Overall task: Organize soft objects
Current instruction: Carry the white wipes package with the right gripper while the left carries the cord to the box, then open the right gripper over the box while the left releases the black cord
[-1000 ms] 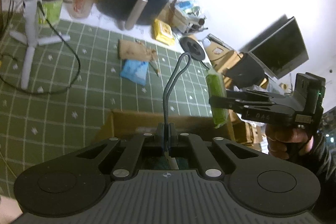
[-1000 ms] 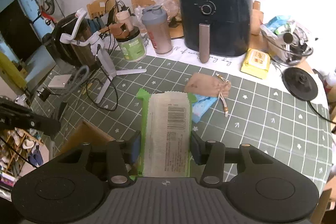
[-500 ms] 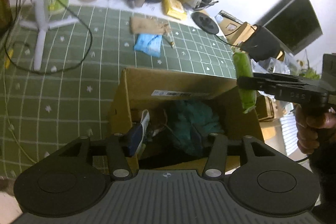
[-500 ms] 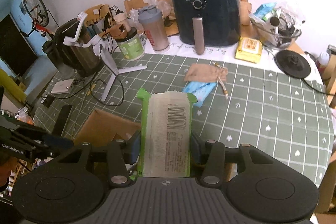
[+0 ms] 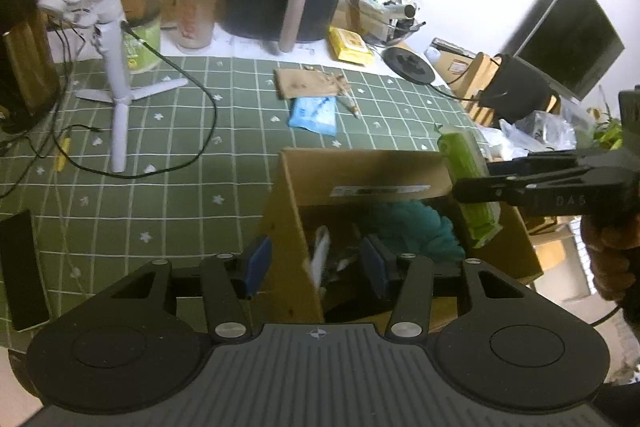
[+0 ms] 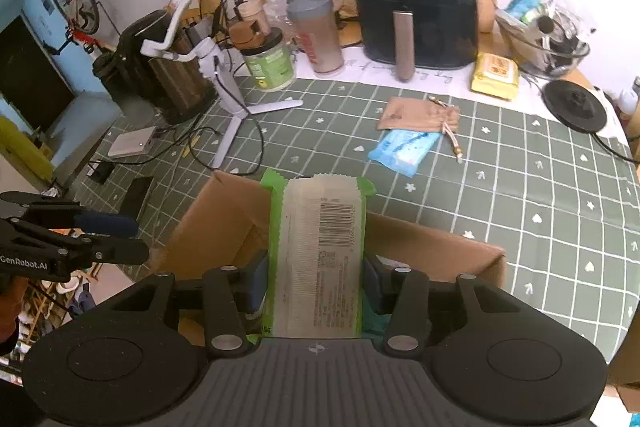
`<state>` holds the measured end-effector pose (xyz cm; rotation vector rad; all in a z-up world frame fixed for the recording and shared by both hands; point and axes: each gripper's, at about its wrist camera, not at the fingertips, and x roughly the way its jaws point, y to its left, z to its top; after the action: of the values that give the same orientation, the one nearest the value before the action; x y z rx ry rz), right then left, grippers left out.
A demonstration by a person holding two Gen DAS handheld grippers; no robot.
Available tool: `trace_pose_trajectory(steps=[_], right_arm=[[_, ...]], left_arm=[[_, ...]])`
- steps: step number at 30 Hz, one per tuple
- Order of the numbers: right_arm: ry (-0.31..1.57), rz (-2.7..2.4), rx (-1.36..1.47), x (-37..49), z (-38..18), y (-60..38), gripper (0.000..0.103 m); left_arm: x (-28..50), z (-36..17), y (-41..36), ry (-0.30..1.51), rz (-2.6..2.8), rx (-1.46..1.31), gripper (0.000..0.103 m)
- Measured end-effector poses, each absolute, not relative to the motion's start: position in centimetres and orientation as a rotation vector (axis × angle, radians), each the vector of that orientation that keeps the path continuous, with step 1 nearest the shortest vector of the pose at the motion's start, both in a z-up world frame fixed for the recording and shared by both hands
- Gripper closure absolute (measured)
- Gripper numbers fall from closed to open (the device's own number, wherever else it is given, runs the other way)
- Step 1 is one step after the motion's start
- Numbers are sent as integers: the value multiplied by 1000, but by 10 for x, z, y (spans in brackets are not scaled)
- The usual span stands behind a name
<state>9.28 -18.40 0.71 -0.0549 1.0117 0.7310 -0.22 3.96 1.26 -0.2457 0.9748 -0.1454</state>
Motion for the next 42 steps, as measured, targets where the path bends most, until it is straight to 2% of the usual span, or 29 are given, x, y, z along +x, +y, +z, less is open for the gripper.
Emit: trace_pose_trajectory(steps=[5, 8, 10, 11, 18, 27, 42], right_arm=[[985, 752, -68, 91, 12, -163, 51], [1000, 807, -57, 89, 8, -153, 31], [1000, 822, -80, 86, 6, -149, 26], [1005, 819, -96, 85, 4, -147, 20], [1050, 783, -124, 77, -10, -150, 6], [1063, 713, -115, 70, -15, -172, 0], [1035, 612, -45, 73, -8, -214, 0]], left_arm=[[-12, 12, 48, 977, -115, -266, 54], [-18, 13, 52, 975, -107, -276, 54], [-21, 12, 55, 974, -101, -282, 54], [-21, 11, 56, 976, -97, -285, 54], [-23, 7, 65, 983, -84, -299, 54], [-13, 5, 63, 987, -99, -278, 54], [10, 12, 42, 965, -179, -203, 54]])
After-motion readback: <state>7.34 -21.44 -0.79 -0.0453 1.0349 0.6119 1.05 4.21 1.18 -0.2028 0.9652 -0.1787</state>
